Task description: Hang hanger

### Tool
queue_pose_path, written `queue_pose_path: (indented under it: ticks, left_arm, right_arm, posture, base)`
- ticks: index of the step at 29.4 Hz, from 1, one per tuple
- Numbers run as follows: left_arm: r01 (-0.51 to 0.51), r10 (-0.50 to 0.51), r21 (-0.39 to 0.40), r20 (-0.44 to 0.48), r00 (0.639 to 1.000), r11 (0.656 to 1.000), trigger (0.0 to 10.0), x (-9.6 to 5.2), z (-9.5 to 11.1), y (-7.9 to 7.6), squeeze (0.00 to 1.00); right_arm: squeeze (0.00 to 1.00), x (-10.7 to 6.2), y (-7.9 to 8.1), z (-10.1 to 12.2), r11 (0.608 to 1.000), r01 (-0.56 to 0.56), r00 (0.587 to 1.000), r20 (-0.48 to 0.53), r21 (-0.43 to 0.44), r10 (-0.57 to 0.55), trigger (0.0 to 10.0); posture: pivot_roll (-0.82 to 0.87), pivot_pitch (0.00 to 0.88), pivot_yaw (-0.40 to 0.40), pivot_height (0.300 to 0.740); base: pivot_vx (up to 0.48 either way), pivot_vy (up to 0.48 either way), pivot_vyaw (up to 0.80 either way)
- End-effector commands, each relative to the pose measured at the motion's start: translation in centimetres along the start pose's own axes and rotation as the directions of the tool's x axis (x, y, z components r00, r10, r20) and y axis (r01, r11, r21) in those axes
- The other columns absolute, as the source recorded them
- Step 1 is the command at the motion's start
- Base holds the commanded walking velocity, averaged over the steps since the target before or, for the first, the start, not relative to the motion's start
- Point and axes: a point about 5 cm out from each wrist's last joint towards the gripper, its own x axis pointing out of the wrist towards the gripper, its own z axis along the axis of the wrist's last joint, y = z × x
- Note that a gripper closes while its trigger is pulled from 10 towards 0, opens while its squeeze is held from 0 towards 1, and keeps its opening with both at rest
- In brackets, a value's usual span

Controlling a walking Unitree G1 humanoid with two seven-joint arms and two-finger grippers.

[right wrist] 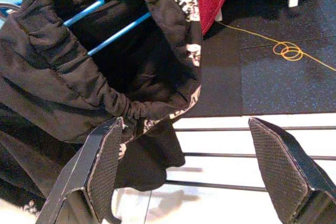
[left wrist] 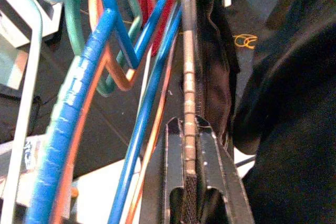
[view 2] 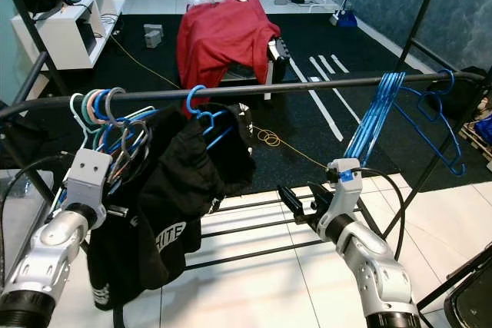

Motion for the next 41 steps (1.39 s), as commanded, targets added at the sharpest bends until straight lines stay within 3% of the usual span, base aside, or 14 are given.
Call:
queue_pose_path:
  ticks: [1, 11, 14, 16, 18, 21, 22, 23, 26, 31, 38, 41]
  left_arm:
    - [0.017, -0.015, 0.039, -0.032, 0.999, 0.999, 1.7, -0.3, -0.7, 0.0, 0.0]
    - [0.017, -0.016, 0.042, -0.012, 1.0, 0.999, 2.1, -0.2, -0.3, -0.2, 0.0]
    - [0.009, -0.008, -0.009, 0.041, 0.999, 1.0, 2.4, -0.2, 0.8, -0.3, 0.0]
    - [-0.008, 0.017, -0.091, 0.102, 0.995, 0.996, 2.5, -0.6, 2.1, 0.0, 0.0]
    - [-0.012, 0.025, -0.11, 0.115, 0.993, 0.994, 2.5, -0.8, 2.4, 0.1, 0.0]
    - [-0.016, 0.03, -0.146, 0.093, 0.995, 0.989, 5.5, -2.0, 1.2, 0.6, 0.0]
    - [-0.016, 0.03, -0.146, 0.093, 0.995, 0.989, 5.5, -2.0, 1.2, 0.6, 0.0]
    - [-0.016, 0.031, -0.165, 0.089, 0.996, 0.986, 10.0, -2.5, 0.8, 0.7, 0.0]
    - [-0.008, 0.029, -0.216, 0.095, 0.995, 0.976, 10.0, -3.7, 0.5, 0.8, 0.0]
    - [0.025, -0.004, -0.228, 0.089, 0.996, 0.973, 10.0, -5.5, -0.1, 0.8, 0.0]
    - [0.086, -0.038, -0.291, 0.165, 0.986, 0.953, 10.0, -6.3, 1.0, 0.4, 0.0]
    - [0.12, -0.068, -0.283, 0.187, 0.98, 0.952, 10.0, -6.4, 1.6, 0.0, 0.0]
  right_arm:
    - [0.0, -0.1, -0.2, 0.1, 1.0, 0.009, 1.0, -0.003, -0.003, -0.009, 10.0]
    - [0.0, 0.0, -0.2, 0.1, 1.0, 0.013, 1.0, -0.002, -0.002, -0.013, 10.0]
    - [0.0, 0.0, -0.2, 0.1, 1.0, 0.013, 1.0, -0.002, -0.002, -0.013, 10.0]
    - [0.0, 0.0, -0.2, 0.1, 1.0, 0.014, 1.0, -0.002, -0.002, -0.014, 10.0]
    - [0.0, 0.0, -0.2, 0.1, 1.0, 0.014, 1.0, -0.002, -0.002, -0.014, 10.0]
    - [0.0, 0.1, -0.2, 0.1, 1.0, 0.012, 1.0, -0.004, 0.0, -0.012, 10.0]
    - [0.0, 0.1, -0.2, 0.1, 1.0, 0.012, 1.0, -0.004, 0.0, -0.012, 10.0]
    - [0.0, 0.1, -0.2, 0.0, 1.0, 0.011, 1.0, -0.005, 0.001, -0.011, 10.0]
    - [0.0, 0.1, -0.2, 0.0, 1.0, 0.007, 1.0, -0.007, 0.003, -0.007, 10.0]
    - [0.0, 0.1, -0.2, -0.1, 1.0, 0.004, 1.0, -0.011, 0.004, -0.004, 10.0]
    - [0.0, 0.1, -0.3, 0.0, 1.0, 0.004, 1.0, -0.011, 0.007, -0.004, 10.0]
    - [0.0, 0.1, -0.4, 0.0, 1.0, 0.004, 1.0, -0.01, 0.008, -0.004, 10.0]
  posture:
    - [-0.03, 0.088, -0.061, 0.74]
    - [-0.03, 0.087, -0.059, 0.74]
    - [-0.03, 0.087, -0.058, 0.74]
    - [-0.03, 0.085, -0.057, 0.74]
    - [-0.03, 0.085, -0.057, 0.74]
    - [-0.03, 0.081, -0.058, 0.74]
    - [-0.03, 0.081, -0.058, 0.74]
    - [-0.02, 0.08, -0.058, 0.74]
    - [-0.02, 0.071, -0.059, 0.74]
    - [-0.02, 0.068, -0.059, 0.74]
    - [-0.01, 0.076, -0.063, 0.74]
    - [-0.01, 0.078, -0.063, 0.74]
  base:
    - [0.0, 0.0, 0.0]
    - [0.0, 0.0, 0.0]
    - [0.0, 0.0, 0.0]
    - [0.0, 0.0, 0.0]
    - [0.0, 0.0, 0.0]
    - [0.0, 0.0, 0.0]
    - [0.0, 0.0, 0.0]
    - [0.0, 0.0, 0.0]
    - [0.0, 0.0, 0.0]
    - [0.0, 0.0, 0.0]
    - [0.0, 0.0, 0.0]
    - [0.0, 0.0, 0.0]
